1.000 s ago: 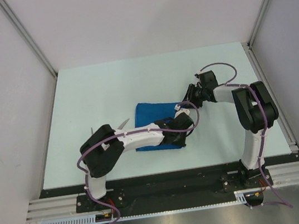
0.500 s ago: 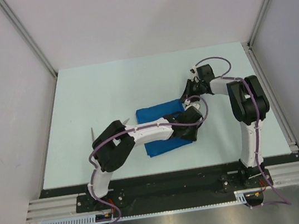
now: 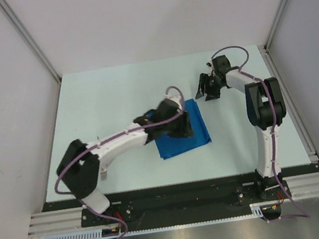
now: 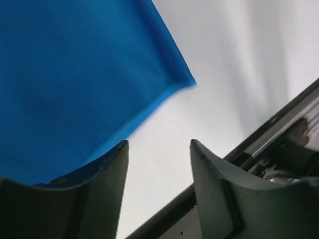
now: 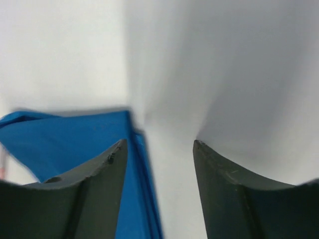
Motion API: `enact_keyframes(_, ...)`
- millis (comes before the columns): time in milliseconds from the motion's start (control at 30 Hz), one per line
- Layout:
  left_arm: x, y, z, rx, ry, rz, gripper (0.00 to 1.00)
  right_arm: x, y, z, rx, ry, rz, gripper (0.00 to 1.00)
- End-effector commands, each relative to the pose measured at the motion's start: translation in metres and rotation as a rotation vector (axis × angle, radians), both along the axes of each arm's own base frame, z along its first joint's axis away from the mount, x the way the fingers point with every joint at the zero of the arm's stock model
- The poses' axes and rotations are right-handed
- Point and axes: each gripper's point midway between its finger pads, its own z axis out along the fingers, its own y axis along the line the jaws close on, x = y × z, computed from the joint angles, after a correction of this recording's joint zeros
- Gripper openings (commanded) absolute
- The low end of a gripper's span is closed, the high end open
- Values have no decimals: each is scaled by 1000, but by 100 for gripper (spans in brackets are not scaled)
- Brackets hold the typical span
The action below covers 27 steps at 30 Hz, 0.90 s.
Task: Fold the napkin into a case and place the utensils inside
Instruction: Smooth out the lower triangle-folded napkin at the center of the board.
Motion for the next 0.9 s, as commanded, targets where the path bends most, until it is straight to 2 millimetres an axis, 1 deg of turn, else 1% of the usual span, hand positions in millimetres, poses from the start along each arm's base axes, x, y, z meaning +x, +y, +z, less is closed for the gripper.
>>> enact_keyframes(0,64,47,36,-128,-76,122,49,-12,-44,39,-237,-7,-114,63)
enact_keyframes(33,69,51,36,-157,-60,118,46,-19,-46,43,-261,4,-120,66)
enact_keyframes(67,90,66,33,-179,-62,175,43,-27,-45,46,-281,4,-120,67)
enact_keyframes(100,99,72,32,-194,-58,198,38,-33,-40,51,-277,-3,-107,67)
enact_keyframes(133,108,77,31,-208,-61,217,36,-39,-35,66,-262,-35,-97,68)
enact_keyframes(167,123,86,33,-235,-68,248,35,-46,-26,71,-225,-41,-72,68)
enact_keyframes(200,131,91,22,-224,-53,265,31,-65,-18,61,-204,-6,-39,67)
enact_keyframes(233,137,94,20,-223,-49,275,30,-70,-8,77,-151,-49,-28,66)
enact_keyframes(267,150,99,21,-229,-51,287,29,-85,6,77,-69,-33,23,62)
enact_keyframes(300,156,101,9,-220,-28,296,27,-108,12,63,-33,15,48,53)
enact_keyframes(333,160,102,7,-226,-23,298,27,-115,20,70,20,-11,60,48)
enact_keyframes(367,168,107,7,-233,-21,313,26,-127,29,72,88,2,92,43)
enact_keyframes(400,171,107,4,-237,-14,313,25,-136,34,70,124,8,109,34)
enact_keyframes(433,174,109,-4,-228,-2,321,25,-155,40,57,180,45,133,30)
enact_keyframes(467,178,113,-7,-223,0,334,25,-162,42,58,201,40,145,28)
enact_keyframes(500,180,115,-12,-217,6,341,25,-168,41,50,208,52,148,26)
enact_keyframes(533,182,117,-18,-208,15,347,25,-176,39,38,203,65,149,25)
enact_keyframes(633,186,120,-25,-198,19,360,24,-187,31,16,192,106,143,20)
enact_keyframes(700,187,123,-28,-181,15,366,24,-189,24,6,169,127,120,19)
enact_keyframes(733,189,126,-29,-168,13,369,24,-191,17,-1,135,138,96,18)
enact_keyframes(767,190,128,-36,-151,22,375,24,-195,10,-9,110,157,75,18)
enact_keyframes(833,195,136,-41,-123,21,385,24,-200,-2,-14,67,162,38,17)
enact_keyframes(867,196,137,-48,-110,29,387,24,-209,-4,-19,64,179,35,17)
